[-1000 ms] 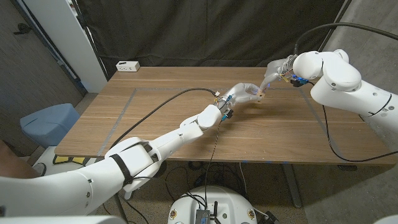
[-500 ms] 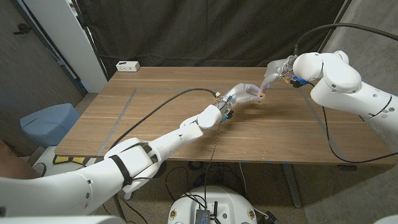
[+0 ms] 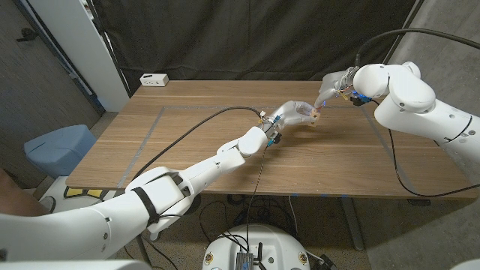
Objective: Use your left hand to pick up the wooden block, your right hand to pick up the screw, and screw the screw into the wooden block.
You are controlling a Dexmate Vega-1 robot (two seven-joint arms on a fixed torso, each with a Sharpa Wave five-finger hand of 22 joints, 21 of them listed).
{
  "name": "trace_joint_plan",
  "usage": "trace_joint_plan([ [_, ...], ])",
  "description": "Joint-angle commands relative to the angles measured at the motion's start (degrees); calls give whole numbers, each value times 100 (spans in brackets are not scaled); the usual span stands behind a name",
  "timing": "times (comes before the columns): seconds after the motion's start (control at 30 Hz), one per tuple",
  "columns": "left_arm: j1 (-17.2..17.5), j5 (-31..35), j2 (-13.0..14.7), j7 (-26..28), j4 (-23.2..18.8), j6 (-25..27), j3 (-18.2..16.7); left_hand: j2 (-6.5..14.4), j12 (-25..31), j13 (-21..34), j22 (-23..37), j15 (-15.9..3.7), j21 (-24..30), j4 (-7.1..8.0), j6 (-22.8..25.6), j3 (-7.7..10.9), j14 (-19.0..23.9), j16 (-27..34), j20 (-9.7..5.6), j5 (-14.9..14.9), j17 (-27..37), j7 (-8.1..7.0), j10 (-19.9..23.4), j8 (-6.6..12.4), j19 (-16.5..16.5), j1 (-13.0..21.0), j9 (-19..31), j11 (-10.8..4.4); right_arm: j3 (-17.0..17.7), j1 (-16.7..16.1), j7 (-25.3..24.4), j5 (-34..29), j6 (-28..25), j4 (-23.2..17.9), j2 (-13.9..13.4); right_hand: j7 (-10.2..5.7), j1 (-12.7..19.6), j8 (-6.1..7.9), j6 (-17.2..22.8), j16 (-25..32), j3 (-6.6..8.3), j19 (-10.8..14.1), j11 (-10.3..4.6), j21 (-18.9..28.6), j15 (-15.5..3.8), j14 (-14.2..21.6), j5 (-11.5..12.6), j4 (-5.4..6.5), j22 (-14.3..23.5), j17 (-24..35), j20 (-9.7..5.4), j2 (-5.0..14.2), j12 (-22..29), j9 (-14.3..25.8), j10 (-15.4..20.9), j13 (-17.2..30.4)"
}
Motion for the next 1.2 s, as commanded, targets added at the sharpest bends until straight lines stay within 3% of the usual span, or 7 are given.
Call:
trace_joint_plan([
  [0.03, -19, -18, -16, -27, 48, -25, 2, 95, 381, 63, 9, -592, 15, 6, 1174, 32, 58, 18, -44, -36, -3, -410, 511, 314, 3, 150, 11, -423, -119, 18, 38, -206, -113, 7, 42, -28, 80, 72, 141, 33, 55, 65, -29, 33, -17, 104, -22, 11, 13, 16, -33, 8, 37, 9, 90, 17],
  [1.2, -36, -38, -12, -58, 59, 0, -6, 95, 362, -17, 7, -595, 12, 25, 1250, 107, 100, -28, -52, -189, -50, -414, 622, 324, 20, 181, -22, -423, -279, 52, 195, -809, -114, 228, 369, -130, -224, 370, 1097, 90, 74, 302, -222, 34, -248, 505, -149, 130, 13, 26, -177, -55, 126, -115, 696, -2],
])
